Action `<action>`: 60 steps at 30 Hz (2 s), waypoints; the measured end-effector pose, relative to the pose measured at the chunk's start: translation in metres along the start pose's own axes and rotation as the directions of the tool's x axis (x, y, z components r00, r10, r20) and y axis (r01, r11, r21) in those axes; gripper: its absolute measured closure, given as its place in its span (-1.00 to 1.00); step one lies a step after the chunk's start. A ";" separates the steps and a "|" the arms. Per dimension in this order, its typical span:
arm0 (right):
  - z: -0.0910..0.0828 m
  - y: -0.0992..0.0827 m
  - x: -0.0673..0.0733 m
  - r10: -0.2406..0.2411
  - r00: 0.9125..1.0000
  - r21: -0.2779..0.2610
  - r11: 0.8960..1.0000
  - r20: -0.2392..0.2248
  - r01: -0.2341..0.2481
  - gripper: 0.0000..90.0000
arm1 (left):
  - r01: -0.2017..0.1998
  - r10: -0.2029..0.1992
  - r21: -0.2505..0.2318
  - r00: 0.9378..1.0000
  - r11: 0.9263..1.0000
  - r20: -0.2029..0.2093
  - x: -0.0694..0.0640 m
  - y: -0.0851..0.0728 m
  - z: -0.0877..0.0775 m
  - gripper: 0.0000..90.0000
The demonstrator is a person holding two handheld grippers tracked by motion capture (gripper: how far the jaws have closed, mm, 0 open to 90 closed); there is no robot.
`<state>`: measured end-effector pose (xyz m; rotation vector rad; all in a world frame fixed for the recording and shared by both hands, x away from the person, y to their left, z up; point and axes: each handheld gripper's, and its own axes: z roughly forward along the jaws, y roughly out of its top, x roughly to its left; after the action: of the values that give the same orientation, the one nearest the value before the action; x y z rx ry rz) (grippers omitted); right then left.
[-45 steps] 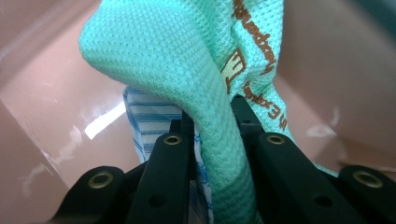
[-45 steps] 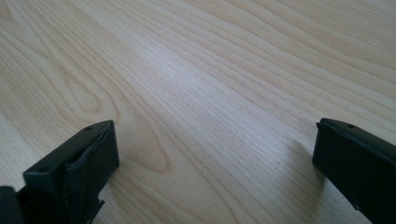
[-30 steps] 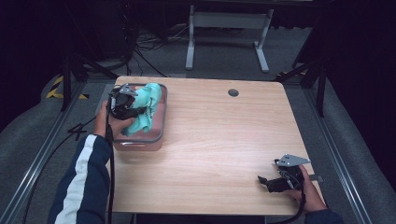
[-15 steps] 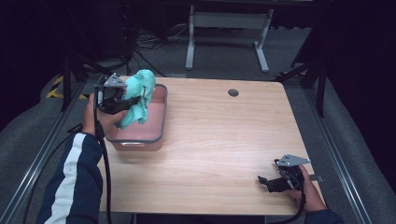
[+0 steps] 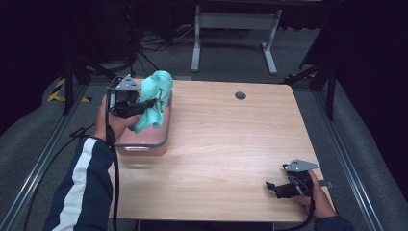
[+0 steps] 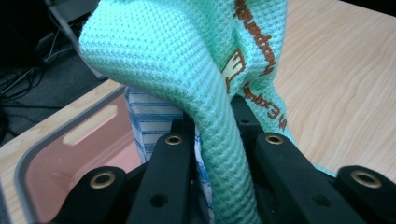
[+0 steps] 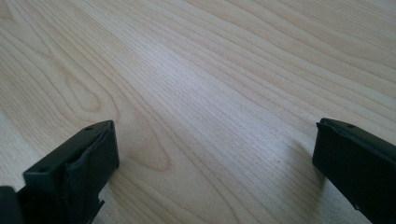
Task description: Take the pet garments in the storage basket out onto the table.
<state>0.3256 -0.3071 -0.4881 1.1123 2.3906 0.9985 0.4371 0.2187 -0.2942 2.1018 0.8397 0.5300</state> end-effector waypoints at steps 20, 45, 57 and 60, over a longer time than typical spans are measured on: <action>0.000 0.000 0.000 -0.001 1.000 0.000 1.000 -0.002 0.001 -0.99 | -0.087 0.086 0.007 0.991 0.996 0.106 -0.043 0.024 0.036 0.79; 0.000 0.000 -0.001 -0.007 1.000 -0.001 1.000 -0.008 0.007 -0.99 | -0.178 0.154 0.062 0.948 0.982 0.277 -0.125 0.027 0.118 0.79; 0.000 0.000 -0.001 -0.006 1.000 0.000 1.000 -0.007 0.006 -0.99 | -0.215 0.160 0.167 0.943 0.962 0.290 -0.140 0.001 0.147 0.78; 0.000 0.000 -0.001 -0.006 1.000 0.000 1.000 -0.007 0.006 -0.99 | -0.219 0.160 0.187 0.944 0.958 0.288 -0.142 -0.003 0.153 0.78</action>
<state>0.3264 -0.3074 -0.4881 1.1025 2.3984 1.0023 0.4312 0.0392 -0.3998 2.4048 0.5596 0.2473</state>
